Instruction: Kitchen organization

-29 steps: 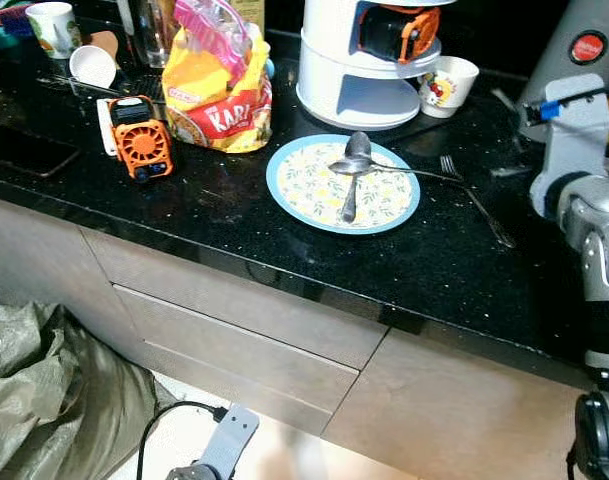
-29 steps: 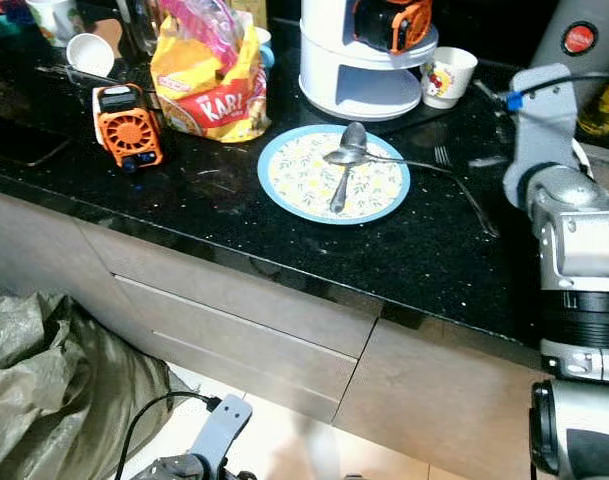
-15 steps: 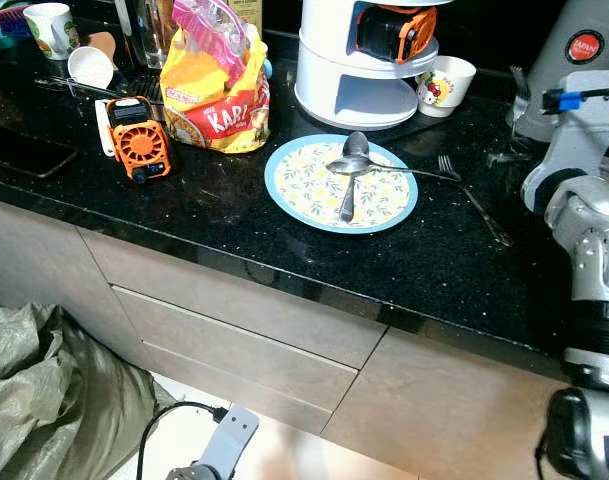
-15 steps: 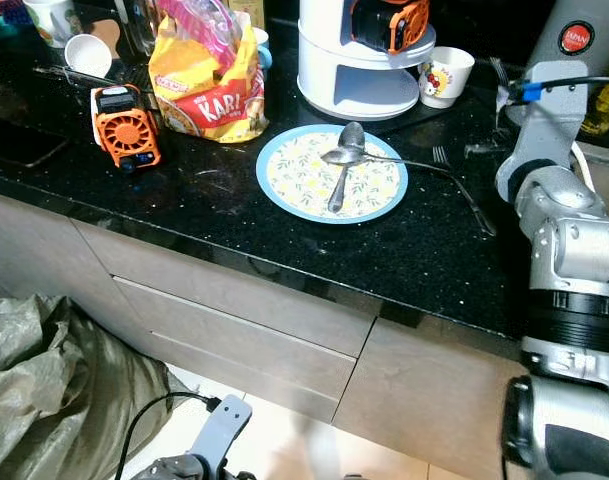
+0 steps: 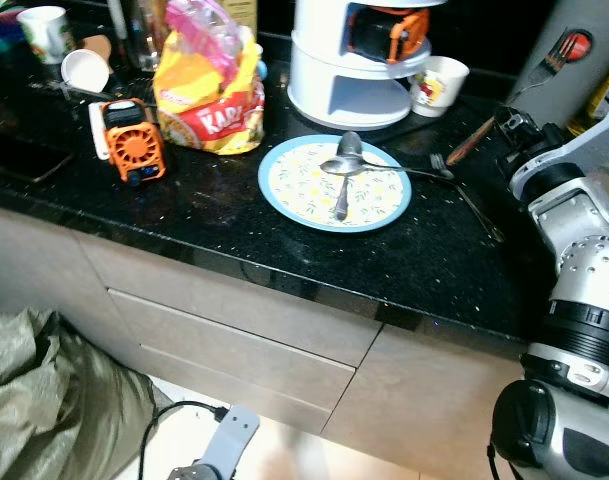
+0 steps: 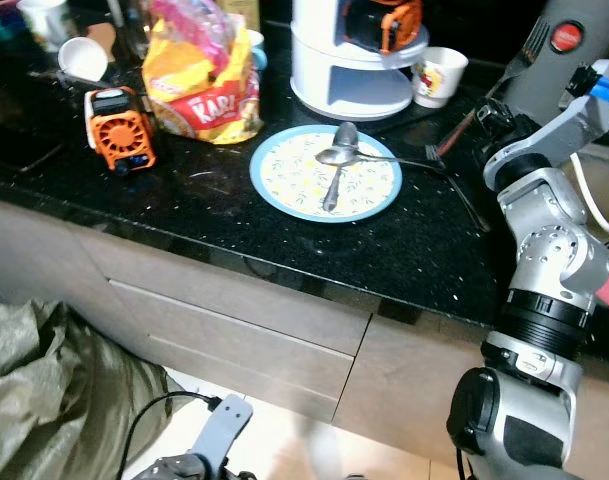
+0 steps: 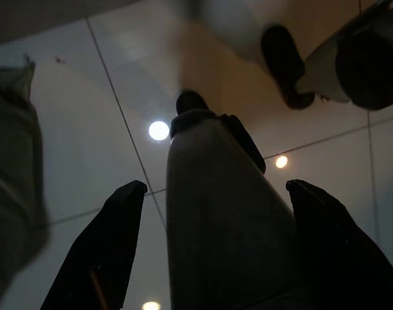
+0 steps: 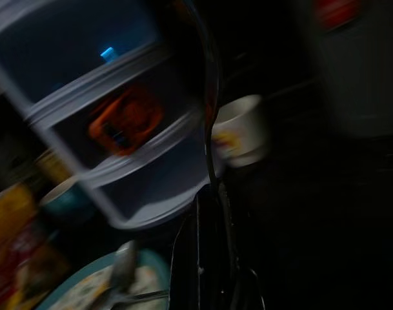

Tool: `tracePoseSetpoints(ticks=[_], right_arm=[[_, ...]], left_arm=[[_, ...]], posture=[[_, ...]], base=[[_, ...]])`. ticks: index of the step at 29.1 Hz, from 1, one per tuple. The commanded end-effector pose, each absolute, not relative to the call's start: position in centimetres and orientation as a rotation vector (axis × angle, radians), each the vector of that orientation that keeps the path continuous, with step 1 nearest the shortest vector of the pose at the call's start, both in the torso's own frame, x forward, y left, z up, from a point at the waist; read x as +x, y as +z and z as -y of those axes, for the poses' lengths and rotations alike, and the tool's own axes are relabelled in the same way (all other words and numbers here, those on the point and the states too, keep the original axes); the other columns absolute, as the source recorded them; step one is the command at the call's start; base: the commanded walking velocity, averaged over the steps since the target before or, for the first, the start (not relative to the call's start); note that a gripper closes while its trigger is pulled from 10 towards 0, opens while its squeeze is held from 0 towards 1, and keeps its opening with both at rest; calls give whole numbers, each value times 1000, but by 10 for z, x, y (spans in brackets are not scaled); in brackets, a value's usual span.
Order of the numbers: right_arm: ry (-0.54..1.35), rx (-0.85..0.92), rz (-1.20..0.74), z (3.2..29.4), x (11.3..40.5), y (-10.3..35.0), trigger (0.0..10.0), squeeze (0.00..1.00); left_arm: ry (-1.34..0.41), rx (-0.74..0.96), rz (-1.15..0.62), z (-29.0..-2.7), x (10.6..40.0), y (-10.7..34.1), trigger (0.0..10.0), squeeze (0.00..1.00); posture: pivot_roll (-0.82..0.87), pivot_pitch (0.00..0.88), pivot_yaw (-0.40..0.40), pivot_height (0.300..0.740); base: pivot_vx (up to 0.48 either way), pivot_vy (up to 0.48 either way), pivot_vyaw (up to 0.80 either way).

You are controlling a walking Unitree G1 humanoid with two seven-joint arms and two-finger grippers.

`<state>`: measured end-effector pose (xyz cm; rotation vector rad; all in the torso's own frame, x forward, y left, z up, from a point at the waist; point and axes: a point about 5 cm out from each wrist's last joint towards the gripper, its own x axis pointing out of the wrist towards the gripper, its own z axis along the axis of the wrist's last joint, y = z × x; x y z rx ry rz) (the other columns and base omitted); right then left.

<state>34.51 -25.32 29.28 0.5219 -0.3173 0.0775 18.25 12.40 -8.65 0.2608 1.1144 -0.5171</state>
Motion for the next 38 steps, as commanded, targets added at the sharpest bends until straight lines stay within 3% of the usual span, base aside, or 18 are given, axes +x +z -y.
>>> tracePoseSetpoints(ticks=[1,15,27,38], right_arm=[[52,540,341,259,343,293,0,0],[-14,432,356,261,351,301,0,0],[8,372,348,246,355,298,0,0],[10,338,324,241,356,292,0,0]], left_arm=[[-526,276,-1167,-127,170,-93,10000,0],[-517,271,-1168,-128,169,-93,10000,0],[-489,281,-1165,-131,169,-93,10000,0],[-437,297,-1157,-133,171,-93,10000,0]], posture=[[4,90,-38,740],[8,103,-36,740],[6,105,-29,740],[3,100,-24,740]], base=[[0,0,-781],[0,0,-786],[0,0,0],[0,0,-523]])
